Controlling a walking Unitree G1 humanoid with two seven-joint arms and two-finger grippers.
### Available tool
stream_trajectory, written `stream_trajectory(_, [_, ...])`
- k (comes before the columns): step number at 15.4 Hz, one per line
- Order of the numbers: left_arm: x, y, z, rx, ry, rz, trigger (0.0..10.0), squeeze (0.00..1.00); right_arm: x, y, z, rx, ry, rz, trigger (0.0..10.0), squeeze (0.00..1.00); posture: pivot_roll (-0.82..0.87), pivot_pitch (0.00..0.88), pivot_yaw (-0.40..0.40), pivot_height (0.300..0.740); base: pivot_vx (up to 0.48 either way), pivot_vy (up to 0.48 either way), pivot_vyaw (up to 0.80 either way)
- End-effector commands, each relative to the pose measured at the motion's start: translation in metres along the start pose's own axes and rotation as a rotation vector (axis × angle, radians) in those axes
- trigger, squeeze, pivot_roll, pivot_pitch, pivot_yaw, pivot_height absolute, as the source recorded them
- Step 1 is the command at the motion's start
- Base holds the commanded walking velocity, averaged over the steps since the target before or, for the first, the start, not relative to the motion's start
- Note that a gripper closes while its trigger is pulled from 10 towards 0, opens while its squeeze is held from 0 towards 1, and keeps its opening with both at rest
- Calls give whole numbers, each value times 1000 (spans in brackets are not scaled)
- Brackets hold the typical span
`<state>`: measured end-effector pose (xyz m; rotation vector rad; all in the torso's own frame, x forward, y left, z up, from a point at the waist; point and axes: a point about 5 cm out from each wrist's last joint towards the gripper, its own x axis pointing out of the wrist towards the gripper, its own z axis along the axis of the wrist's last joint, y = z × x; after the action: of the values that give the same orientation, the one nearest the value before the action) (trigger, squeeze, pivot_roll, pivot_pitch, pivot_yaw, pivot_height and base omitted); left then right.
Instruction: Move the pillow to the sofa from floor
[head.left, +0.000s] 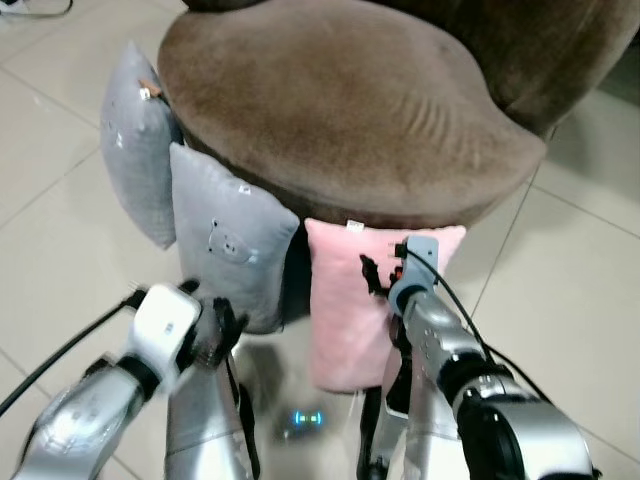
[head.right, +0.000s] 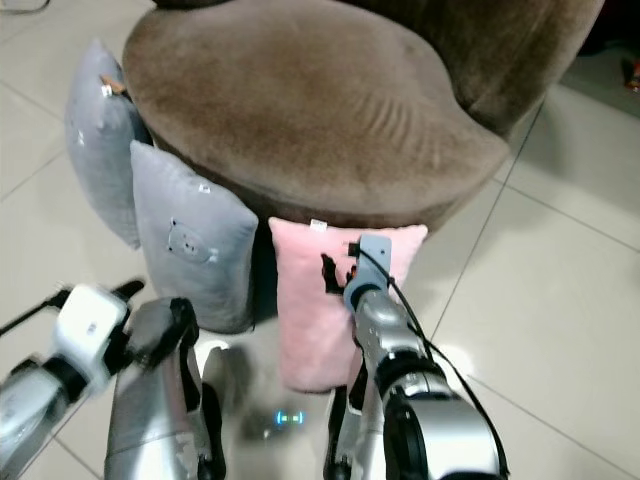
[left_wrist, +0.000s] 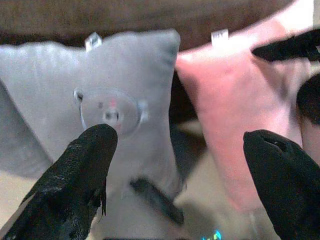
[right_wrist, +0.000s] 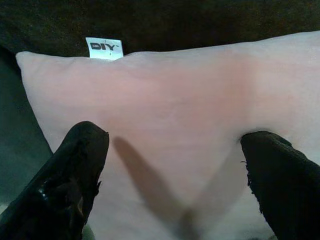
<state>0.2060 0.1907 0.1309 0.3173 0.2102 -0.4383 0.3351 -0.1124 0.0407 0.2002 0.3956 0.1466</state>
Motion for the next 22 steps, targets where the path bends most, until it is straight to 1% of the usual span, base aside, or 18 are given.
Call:
stream_trajectory(1, [3, -6, -6, -13, 17, -14, 10000, 0, -3, -4, -5, -29, -4, 11, 10000, 0, 56, 188, -36, 456, 0, 0, 0])
stream_trajectory(2, [8, -8, -5, -13, 11, -15, 10000, 0, -3, -6, -6, -70, 3, -6, 10000, 0, 60, 193, -35, 456, 0, 0, 0])
stream_trajectory(3, [8, -8, -5, -13, 11, -15, 10000, 0, -3, -6, -6, -70, 3, -6, 10000, 0, 60, 193, -35, 456, 0, 0, 0])
stream_trajectory(6, [-5, -7, -6, 5, 30, 1, 10000, 0, 0, 3, -8, -57, 36, -46, 10000, 0, 117, 230, -50, 456, 0, 0, 0])
stream_trajectory(7, [-20, -2, -6, 13, 53, 19, 10000, 0, 1, 12, -11, -68, 54, -29, 10000, 0, 169, 279, -52, 456, 0, 0, 0])
stream_trajectory(8, [-29, 0, -6, 23, 71, 24, 10000, 0, 2, 19, -13, -82, 69, -21, 10000, 0, 183, 289, -50, 456, 0, 0, 0])
stream_trajectory(9, [-29, 0, -6, 23, 71, 24, 10000, 0, 2, 19, -13, -82, 69, -21, 10000, 0, 183, 289, -50, 456, 0, 0, 0])
stream_trajectory(10, [-49, 5, -6, 48, 113, 32, 10000, 0, 2, 28, -18, -109, 102, -39, 10000, 0, 222, 322, -43, 456, 0, 0, 0])
stream_trajectory(11, [-61, 8, -4, 64, 133, 39, 10000, 0, 2, 32, -19, -116, 113, -60, 10000, 0, 235, 337, -40, 456, 0, 0, 0])
stream_trajectory(13, [-68, 9, -2, 69, 144, 52, 10000, 0, 3, 35, -17, -104, 111, -64, 10000, 0, 244, 351, -39, 456, 0, 0, 0])
stream_trajectory(14, [-71, 8, -1, 65, 147, 51, 10000, 0, 5, 38, -13, -82, 97, -49, 6784, 0, 242, 351, -40, 456, 0, 0, 0])
stream_trajectory(15, [-72, 8, -2, 62, 150, 52, 10000, 0, 6, 39, -10, -74, 85, -38, 863, 0, 240, 348, -42, 456, 0, 0, 0])
stream_trajectory(16, [-72, 8, -3, 60, 155, 53, 10000, 0, 6, 39, -10, -104, 87, -43, 0, 0, 238, 346, -42, 456, 0, 0, 0])
stream_trajectory(17, [-73, 8, -3, 55, 160, 51, 10000, 0, 5, 39, -12, -133, 96, -50, 3608, 0, 236, 347, -41, 456, 0, 0, 0])
stream_trajectory(18, [-73, 7, -3, 52, 162, 49, 10000, 0, 5, 40, -14, -148, 100, -47, 3608, 0, 234, 348, -41, 456, 0, 0, 0])
stream_trajectory(19, [-73, 7, -4, 51, 165, 48, 10000, 0, 4, 41, -14, -156, 91, -42, 4667, 0, 233, 347, -40, 456, 0, 0, 0])
stream_trajectory(20, [-73, 8, -5, 51, 168, 47, 10000, 0, 4, 43, -15, -163, 99, -35, 10000, 0, 232, 346, -40, 456, 0, 0, 0])
stream_trajectory(22, [-73, 8, -6, 50, 168, 48, 10000, 0, 4, 44, -15, -127, 93, -11, 10000, 0, 230, 342, -39, 456, 0, 0, 0])
